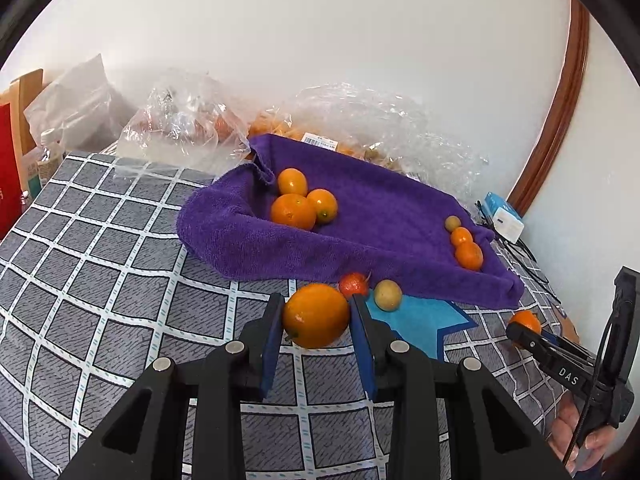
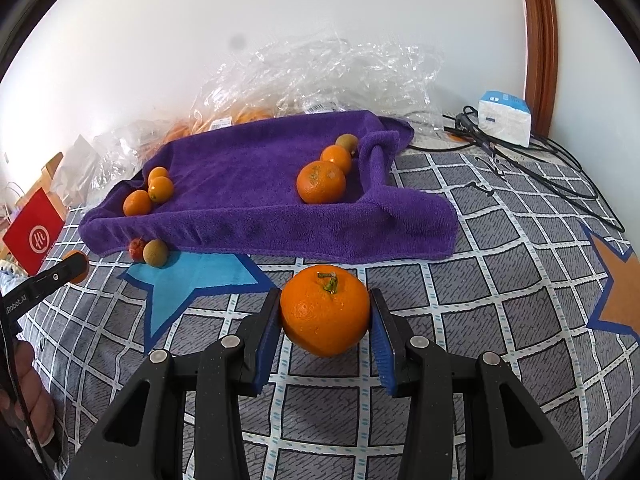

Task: Organize fruits
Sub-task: 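Lift and carry both oranges over the purple towel, then open both tools to release the oranges onto the towel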

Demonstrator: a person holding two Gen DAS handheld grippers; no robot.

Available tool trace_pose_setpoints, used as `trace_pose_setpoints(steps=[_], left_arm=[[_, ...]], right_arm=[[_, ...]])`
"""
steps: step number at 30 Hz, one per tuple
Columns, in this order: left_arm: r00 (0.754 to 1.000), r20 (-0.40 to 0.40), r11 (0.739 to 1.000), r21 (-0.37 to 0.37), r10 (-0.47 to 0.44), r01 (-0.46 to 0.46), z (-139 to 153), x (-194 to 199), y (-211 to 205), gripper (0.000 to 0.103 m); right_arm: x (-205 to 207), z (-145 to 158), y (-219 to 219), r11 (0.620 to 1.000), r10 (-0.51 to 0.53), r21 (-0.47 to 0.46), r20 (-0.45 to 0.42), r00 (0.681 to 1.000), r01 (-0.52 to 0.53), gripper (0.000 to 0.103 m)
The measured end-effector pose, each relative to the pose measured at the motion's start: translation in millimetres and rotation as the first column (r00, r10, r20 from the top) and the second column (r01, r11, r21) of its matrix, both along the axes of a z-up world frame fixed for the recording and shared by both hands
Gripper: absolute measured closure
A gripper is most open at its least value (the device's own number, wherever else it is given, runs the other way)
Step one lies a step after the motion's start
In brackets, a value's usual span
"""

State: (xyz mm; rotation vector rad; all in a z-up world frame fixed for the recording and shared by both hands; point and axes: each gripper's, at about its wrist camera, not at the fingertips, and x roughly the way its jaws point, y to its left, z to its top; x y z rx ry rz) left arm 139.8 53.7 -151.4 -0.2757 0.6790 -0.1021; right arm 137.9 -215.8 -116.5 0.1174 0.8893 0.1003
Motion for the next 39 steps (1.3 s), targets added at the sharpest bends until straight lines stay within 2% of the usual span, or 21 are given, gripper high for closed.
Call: trace_pose_setpoints(steps=[10, 20, 25, 29, 33, 39], left_arm=[[1.000, 0.002, 0.999, -0.026, 0.020, -0.020, 0, 0, 5, 0.072], [0.998, 0.001, 0.997, -0.056, 0.061, -0.061, 1, 2, 16, 0.072], [0.994, -0.002, 0.992, -0.062, 0.106, -0.106, 13, 9, 28, 0.072], [0.993, 0.022, 0.993, -0.007, 0.117, -0.117, 34, 18, 32, 0.072], [0.992, 0.041, 0.991, 0.043, 0.123, -0.125, 53, 37, 33, 0.072], [0.994, 0.039, 0.993, 0.058, 0.103, -0.105, 68, 71, 31, 0.072]], right_arm=[[1, 1, -5, 0.999, -0.002, 0.045, 0.016, 1.000, 0.002, 0.061], [19, 9, -5, 0.997, 0.009, 0.079, -0.013, 1.000, -0.008, 0.061], [46, 31, -5, 0.998, 0.032, 0.051, 0.022, 0.999, -0.033, 0.061], [78, 40, -6, 0.999, 0.038, 0.025, 0.049, 0.998, -0.040, 0.061], [118, 40, -3, 0.999, 0.050, 0.006, 0.049, 0.998, -0.050, 0.061], [166, 23, 10, 0.996, 0.084, 0.014, -0.013, 0.996, -0.083, 0.061]])
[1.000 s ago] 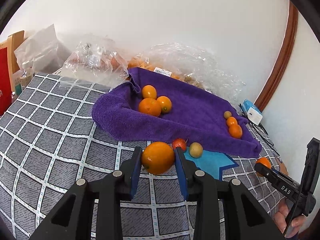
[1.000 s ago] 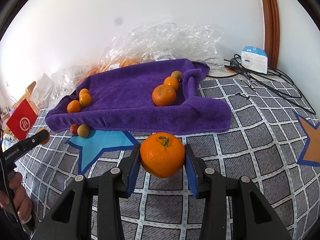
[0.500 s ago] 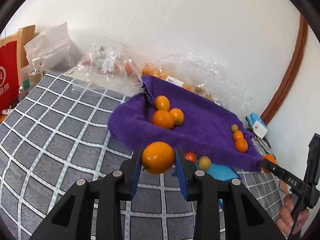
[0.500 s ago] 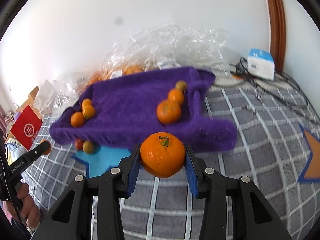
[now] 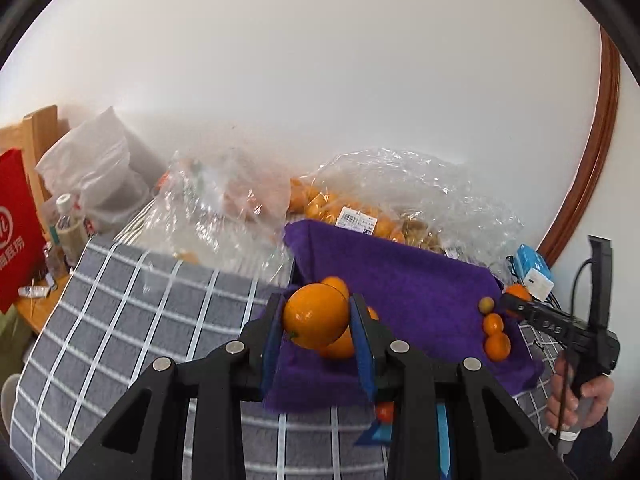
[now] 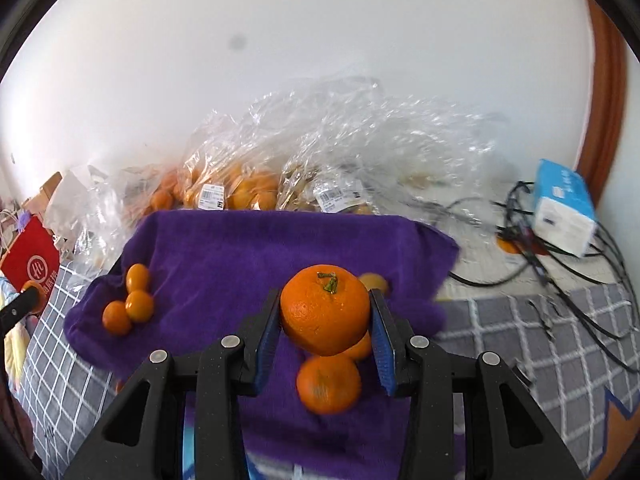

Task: Organize fruits
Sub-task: 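Open both tools to release the oranges onto the towel, then move both open tools back toward the fruits beside the towel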

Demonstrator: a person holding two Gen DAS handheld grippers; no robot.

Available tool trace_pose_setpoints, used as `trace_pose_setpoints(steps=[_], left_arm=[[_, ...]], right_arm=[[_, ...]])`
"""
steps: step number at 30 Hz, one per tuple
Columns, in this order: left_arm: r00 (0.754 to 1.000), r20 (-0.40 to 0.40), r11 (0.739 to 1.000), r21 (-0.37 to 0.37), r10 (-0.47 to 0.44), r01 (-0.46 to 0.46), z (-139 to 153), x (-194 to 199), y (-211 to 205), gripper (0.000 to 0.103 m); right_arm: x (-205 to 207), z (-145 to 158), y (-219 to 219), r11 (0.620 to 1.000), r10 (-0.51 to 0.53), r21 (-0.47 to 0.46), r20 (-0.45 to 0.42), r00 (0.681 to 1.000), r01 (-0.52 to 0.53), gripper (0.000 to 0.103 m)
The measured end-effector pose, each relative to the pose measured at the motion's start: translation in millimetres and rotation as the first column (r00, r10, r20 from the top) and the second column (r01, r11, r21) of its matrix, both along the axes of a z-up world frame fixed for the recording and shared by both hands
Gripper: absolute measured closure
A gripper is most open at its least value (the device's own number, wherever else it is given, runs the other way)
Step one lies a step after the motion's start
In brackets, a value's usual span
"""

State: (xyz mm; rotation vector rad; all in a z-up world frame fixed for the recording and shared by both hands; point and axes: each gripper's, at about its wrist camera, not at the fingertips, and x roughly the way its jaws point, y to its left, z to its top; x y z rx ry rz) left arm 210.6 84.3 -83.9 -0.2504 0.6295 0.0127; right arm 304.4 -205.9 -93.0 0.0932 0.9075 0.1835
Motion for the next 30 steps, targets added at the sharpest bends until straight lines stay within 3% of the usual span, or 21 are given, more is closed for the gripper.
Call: trace_pose_setpoints(steps=[7, 14, 17, 23, 27, 30], left_arm=[[0.999, -0.045, 1.000, -0.010, -0.024, 0.024, -10, 28, -4, 0.072], [0.991, -0.104, 0.996, -0.044, -0.087, 0.082, -25, 44, -11, 0.072], [0.987, -0.121, 0.994, -0.047, -0.107, 0.102, -30, 51, -18, 0.072], [0.981, -0.148, 0.991, -0.045, -0.129, 0.124, -33, 74, -29, 0.072], [0.976, -0.171, 0.990, -0.039, -0.137, 0.133, -35, 92, -40, 0.072], [0.969, -0.204, 0.990, -0.035, -0.138, 0.134, -40, 111, -51, 0.072]], right_arm=[[33, -33, 19, 0.999, 0.050, 0.000, -0.148, 0.988, -0.050, 0.061], [41, -47, 32, 0.996, 0.069, -0.041, -0.181, 0.981, -0.077, 0.061], [41, -48, 37, 0.993, 0.070, -0.083, -0.168, 0.983, -0.085, 0.061], [36, -40, 28, 0.994, 0.074, -0.061, -0.183, 0.980, -0.086, 0.060], [19, -16, 13, 0.996, 0.064, -0.050, -0.100, 0.993, -0.069, 0.047], [4, -2, 0, 0.997, 0.062, -0.046, -0.053, 0.997, -0.065, 0.046]])
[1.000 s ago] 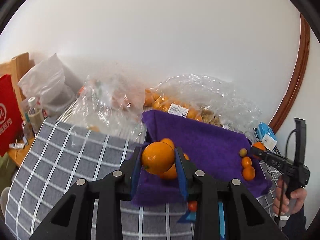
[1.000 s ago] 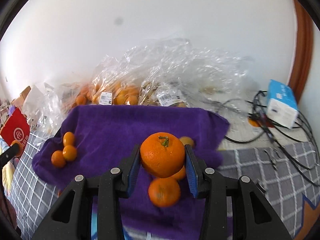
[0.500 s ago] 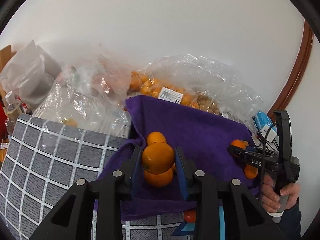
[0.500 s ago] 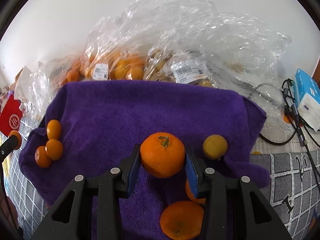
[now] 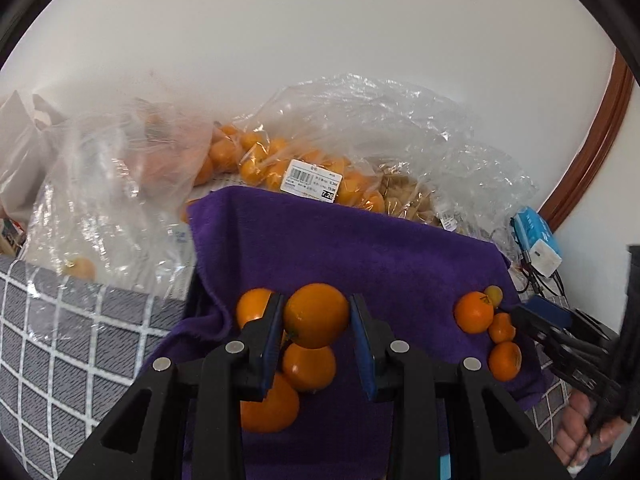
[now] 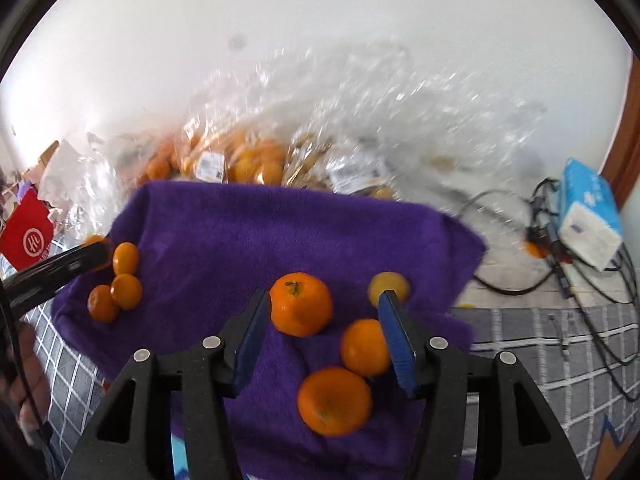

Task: Organize fruits
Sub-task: 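Move both open tools back toward the fruits beside the towel, then grasp a yellow round fruit on the blue star with the right tool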

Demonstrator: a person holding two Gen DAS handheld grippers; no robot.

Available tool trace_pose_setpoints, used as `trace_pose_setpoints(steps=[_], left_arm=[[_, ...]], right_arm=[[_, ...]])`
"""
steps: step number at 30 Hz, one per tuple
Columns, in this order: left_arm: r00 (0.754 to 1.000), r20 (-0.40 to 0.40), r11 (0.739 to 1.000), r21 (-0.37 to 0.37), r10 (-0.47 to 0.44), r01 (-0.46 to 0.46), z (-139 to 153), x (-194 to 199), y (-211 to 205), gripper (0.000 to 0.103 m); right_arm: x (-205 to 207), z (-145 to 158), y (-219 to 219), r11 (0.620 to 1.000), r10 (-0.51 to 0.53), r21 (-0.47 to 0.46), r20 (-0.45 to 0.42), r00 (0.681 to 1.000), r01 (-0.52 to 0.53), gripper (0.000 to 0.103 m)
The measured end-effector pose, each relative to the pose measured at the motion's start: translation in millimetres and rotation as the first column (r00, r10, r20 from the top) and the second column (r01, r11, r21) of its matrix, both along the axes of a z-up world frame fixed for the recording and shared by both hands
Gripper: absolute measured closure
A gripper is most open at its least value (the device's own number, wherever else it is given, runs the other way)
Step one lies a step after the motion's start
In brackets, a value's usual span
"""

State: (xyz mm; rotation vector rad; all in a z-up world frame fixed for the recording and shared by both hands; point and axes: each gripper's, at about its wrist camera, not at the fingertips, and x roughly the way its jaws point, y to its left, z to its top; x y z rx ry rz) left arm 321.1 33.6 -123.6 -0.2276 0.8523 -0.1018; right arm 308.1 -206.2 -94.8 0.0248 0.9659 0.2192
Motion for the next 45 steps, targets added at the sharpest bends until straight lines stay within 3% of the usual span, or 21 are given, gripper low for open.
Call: trace_pose_setpoints(steps=[9, 17, 20, 29, 35, 39, 45], left_arm=[[0.997, -0.068, 0.997, 0.077, 0.029, -0.024, -18, 32, -14, 0.072], [0.997, -0.068, 0.993, 0.119, 0.028, -0.020, -9, 36, -18, 0.067], [0.999, -0.025, 0.992, 0.119, 0.043, -0.039, 9, 20, -8, 0.058], [0.995, 0.061, 0.981, 0.175, 0.074, -0.083, 28, -70, 24, 0.058], [0.994, 0.067, 0.980, 0.174, 0.089, -0.100, 14, -122, 42, 0.058], [0.997, -0.001, 0.988, 0.132, 0.081, -0.080, -9, -138, 54, 0.058], [0.998, -0.013, 0.989, 0.134, 0.067, -0.065, -29, -154, 64, 0.059]], right_arm=[[-29, 3, -28, 0.998, -0.062, -0.021, 0.023, 0.998, 0.063, 0.046], [-51, 11, -27, 0.995, -0.075, -0.055, 0.052, 0.996, 0.078, 0.046], [-62, 16, -20, 0.995, -0.069, -0.063, 0.055, 0.996, 0.072, 0.046], [-98, 30, 8, 0.989, -0.093, -0.113, 0.052, 0.994, 0.099, 0.046], [-119, 30, 23, 0.993, -0.111, -0.044, 0.031, 0.993, 0.112, 0.046], [-127, 19, 42, 0.998, -0.060, 0.012, -0.017, 0.998, 0.060, 0.057], [-134, 5, 80, 1.000, 0.016, 0.020, -0.012, 1.000, -0.015, 0.057]])
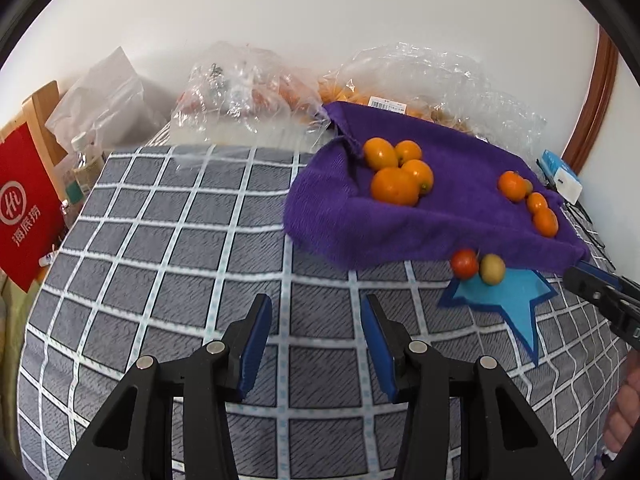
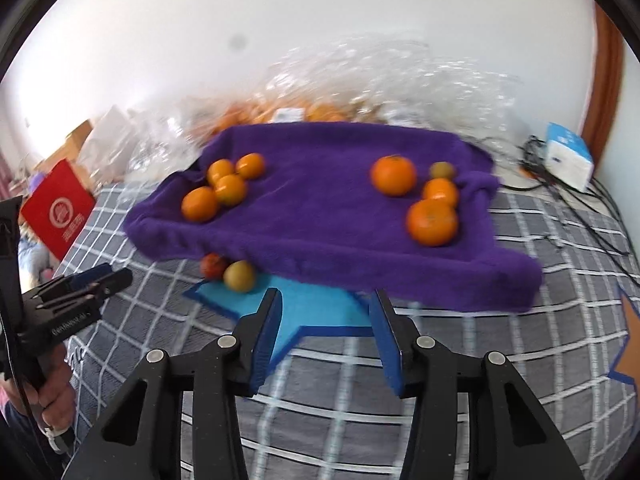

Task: Organize fruits
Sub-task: 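Grasp a yellow round fruit on the blue star with the right tool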

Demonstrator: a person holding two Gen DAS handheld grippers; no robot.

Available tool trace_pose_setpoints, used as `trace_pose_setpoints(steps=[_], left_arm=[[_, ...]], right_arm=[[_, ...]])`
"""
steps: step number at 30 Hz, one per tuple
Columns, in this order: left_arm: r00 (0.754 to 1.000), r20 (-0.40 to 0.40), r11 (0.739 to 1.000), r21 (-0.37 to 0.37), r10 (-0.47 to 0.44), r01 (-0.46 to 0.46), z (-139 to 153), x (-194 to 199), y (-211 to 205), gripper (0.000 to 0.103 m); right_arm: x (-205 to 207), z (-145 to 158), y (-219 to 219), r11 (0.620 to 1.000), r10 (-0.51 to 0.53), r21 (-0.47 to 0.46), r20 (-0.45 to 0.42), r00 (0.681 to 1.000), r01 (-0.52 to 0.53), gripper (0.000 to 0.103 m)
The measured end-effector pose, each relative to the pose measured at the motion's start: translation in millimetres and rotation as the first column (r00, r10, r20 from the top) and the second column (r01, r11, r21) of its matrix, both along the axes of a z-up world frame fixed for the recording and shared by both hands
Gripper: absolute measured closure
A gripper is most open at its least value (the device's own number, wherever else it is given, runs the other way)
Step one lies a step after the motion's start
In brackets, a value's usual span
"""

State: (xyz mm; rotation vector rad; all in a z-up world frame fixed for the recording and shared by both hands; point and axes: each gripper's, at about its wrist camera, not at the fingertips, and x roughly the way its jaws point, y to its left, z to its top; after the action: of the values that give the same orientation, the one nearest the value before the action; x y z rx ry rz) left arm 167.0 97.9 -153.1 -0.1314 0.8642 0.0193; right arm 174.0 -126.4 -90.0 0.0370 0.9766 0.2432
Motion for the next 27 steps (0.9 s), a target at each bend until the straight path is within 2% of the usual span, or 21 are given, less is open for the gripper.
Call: trace_pose_setpoints(steps=[4, 8, 12, 15, 16, 18, 23, 27], left_arm=[[1.000, -0.001, 0.999, -0.046, 0.015, -0.015, -8, -3, 10, 0.059], [0.999, 0.027, 0.993, -0.116, 0.029, -0.026, -8, -8, 19, 0.059], [0.998, 0.028, 0.989, -0.137, 0.054, -0.050, -11, -12, 24, 0.059], [0.998, 0.032, 0.989, -0.133, 0.063, -0.058, -11, -12, 23, 0.059], [0.997, 0.036, 0.990, -0.127, 0.064, -0.059, -11, -12, 22, 0.059], [0.997, 0.041, 0.991, -0.118, 0.063, -0.058, -11, -13, 21, 0.059], [0.997, 0.046, 0.992, -0.111, 0.063, -0.058, -10, -13, 19, 0.059], [0.996, 0.050, 0.989, -0.134, 0.072, -0.065, -10, -13, 23, 0.059]], right_arm=[[8, -11, 24, 0.999, 0.032, 0.000, -0.016, 0.999, -0.032, 0.057], [19, -20, 40, 0.999, 0.051, 0.001, -0.033, 0.998, -0.051, 0.062], [27, -23, 51, 0.997, 0.076, 0.018, -0.032, 0.997, -0.076, 0.062], [33, -31, 61, 0.996, 0.087, -0.009, -0.034, 0.996, -0.088, 0.062], [35, -35, 63, 0.996, 0.086, -0.018, -0.043, 0.995, -0.086, 0.064], [38, -43, 64, 0.996, 0.079, -0.030, -0.069, 0.994, -0.081, 0.078], [27, -32, 53, 0.997, 0.081, -0.007, -0.041, 0.996, -0.082, 0.079], [3, -13, 27, 0.998, 0.044, -0.049, 0.024, 0.999, -0.043, 0.079]])
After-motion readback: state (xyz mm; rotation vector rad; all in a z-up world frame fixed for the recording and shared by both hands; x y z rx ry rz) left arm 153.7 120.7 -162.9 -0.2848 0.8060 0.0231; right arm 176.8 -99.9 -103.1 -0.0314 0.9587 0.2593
